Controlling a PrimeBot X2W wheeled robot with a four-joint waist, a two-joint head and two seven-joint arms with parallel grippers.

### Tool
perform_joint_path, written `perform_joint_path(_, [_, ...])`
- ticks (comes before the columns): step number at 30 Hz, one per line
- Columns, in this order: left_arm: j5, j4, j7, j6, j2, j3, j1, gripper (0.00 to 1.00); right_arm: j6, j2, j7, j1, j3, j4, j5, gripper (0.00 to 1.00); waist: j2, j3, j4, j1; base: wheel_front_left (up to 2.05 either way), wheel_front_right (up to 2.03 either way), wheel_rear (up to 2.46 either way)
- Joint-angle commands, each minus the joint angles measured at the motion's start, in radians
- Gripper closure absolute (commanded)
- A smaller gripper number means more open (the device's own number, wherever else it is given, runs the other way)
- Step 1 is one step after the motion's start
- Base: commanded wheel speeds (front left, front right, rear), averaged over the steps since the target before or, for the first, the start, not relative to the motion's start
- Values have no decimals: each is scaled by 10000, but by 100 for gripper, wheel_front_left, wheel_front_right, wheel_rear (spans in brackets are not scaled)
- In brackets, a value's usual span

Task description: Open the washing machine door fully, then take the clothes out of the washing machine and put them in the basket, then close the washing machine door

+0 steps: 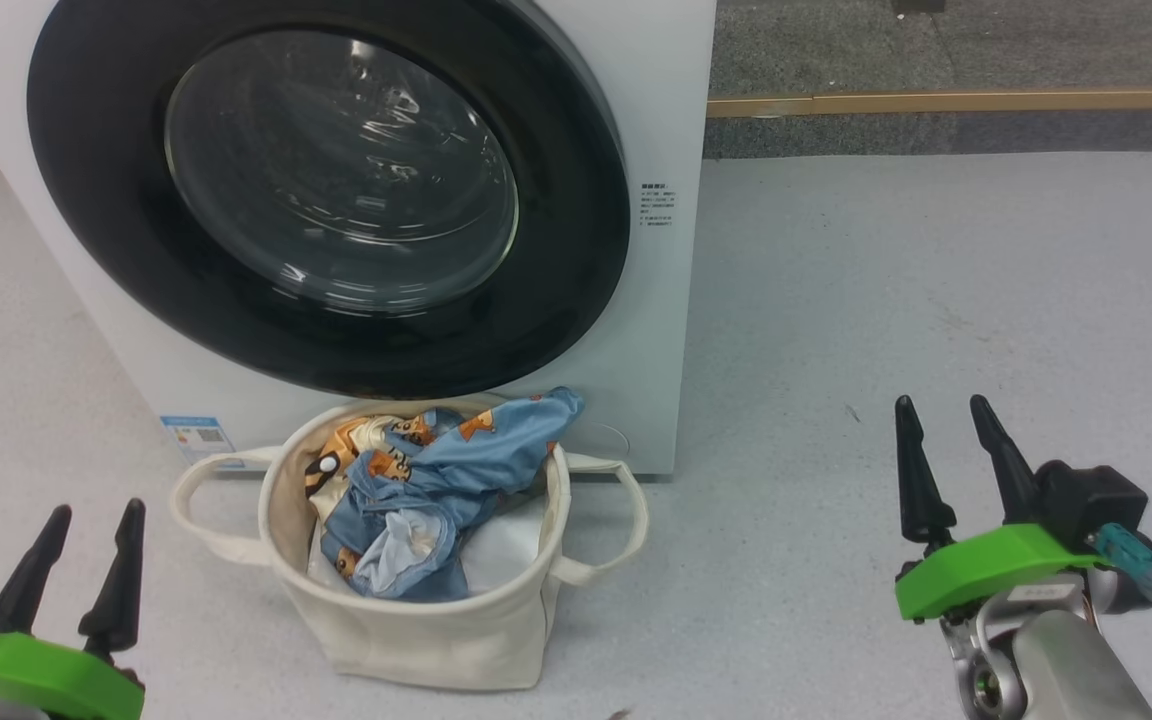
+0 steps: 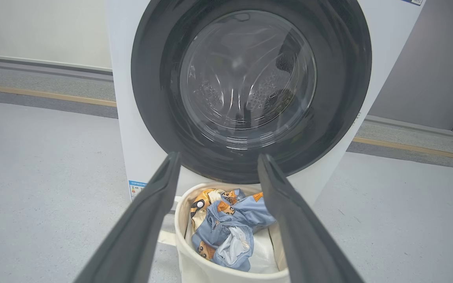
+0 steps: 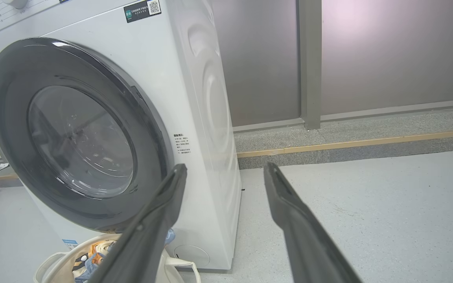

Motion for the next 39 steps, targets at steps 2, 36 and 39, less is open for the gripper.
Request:
perform_joint_path(2, [-17,-188,-118,-56,527,510,-321,0,-2,-83,-94,-303,229,-319,85,0,0,4,2,0,0,0,0])
perform_joint_path(36, [-104,-136,-118,-56,575,423,-434,0,-2,-86,-94,-304,273,-237,79,0,0,20,75,0,0,0,0])
perform_joint_path(39, [-35,131,19,15,-31,-52,122,100,0,-1,6,15,54,160,77,100,0,19,75,0,0,0,0])
